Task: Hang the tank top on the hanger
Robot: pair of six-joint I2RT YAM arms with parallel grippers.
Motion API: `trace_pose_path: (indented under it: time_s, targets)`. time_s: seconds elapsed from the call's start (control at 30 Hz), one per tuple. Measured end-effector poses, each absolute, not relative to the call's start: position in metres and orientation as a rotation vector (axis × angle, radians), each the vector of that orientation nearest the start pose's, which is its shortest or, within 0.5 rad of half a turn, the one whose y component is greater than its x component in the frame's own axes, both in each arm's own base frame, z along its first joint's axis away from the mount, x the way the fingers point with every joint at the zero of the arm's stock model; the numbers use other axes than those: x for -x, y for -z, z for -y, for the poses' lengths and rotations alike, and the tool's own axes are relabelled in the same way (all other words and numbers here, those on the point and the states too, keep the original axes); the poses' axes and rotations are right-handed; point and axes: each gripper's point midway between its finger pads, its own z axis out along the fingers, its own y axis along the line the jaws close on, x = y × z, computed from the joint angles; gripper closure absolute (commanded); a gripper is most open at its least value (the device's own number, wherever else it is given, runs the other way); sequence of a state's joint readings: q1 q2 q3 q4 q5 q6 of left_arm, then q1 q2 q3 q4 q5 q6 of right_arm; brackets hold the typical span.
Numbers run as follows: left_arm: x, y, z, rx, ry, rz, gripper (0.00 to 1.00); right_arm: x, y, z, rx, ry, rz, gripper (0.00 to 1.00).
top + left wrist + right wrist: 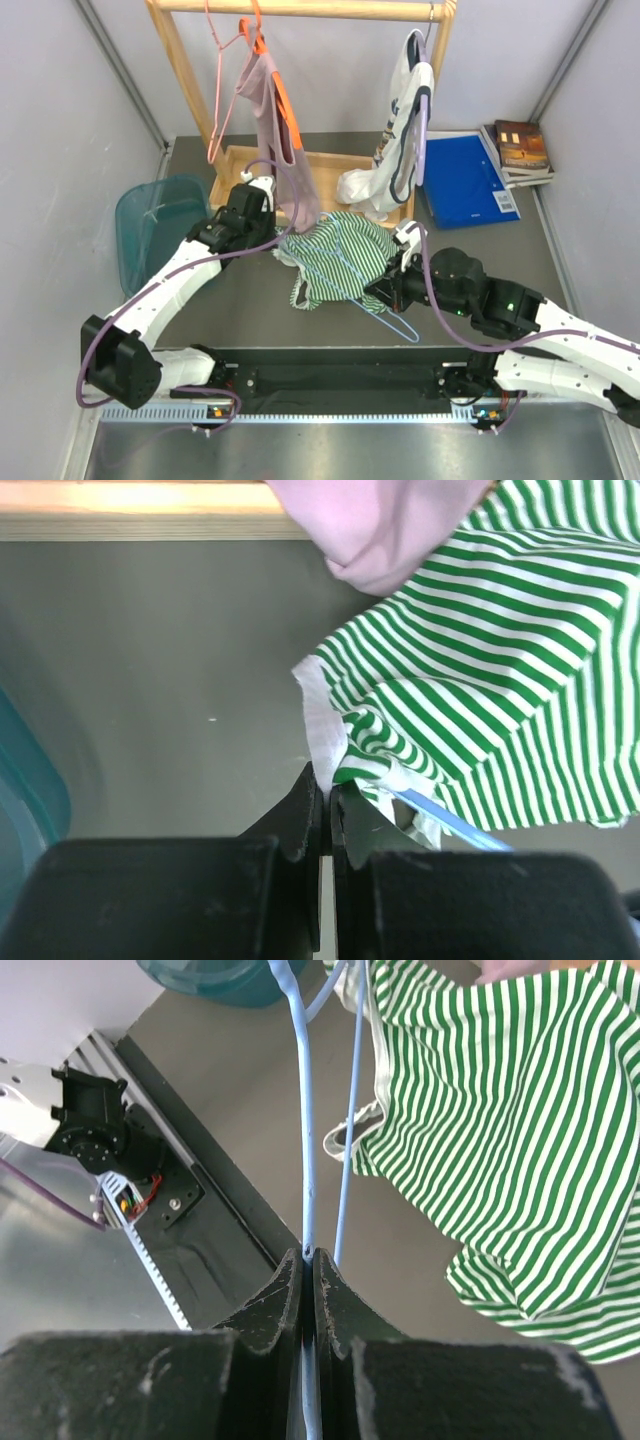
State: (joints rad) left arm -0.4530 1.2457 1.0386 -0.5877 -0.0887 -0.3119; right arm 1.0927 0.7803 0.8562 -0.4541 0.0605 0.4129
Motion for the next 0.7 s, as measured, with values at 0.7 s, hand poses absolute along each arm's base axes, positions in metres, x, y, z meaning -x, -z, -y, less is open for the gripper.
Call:
trace_pose_path:
  time_s: [0.7]
  targets:
    - [-0.270,-0.238,0.207,-0.249,0.771,-2.253,1.00,-0.148,-0.238,-0.286,0.584,-0.918,-1.851,1.00]
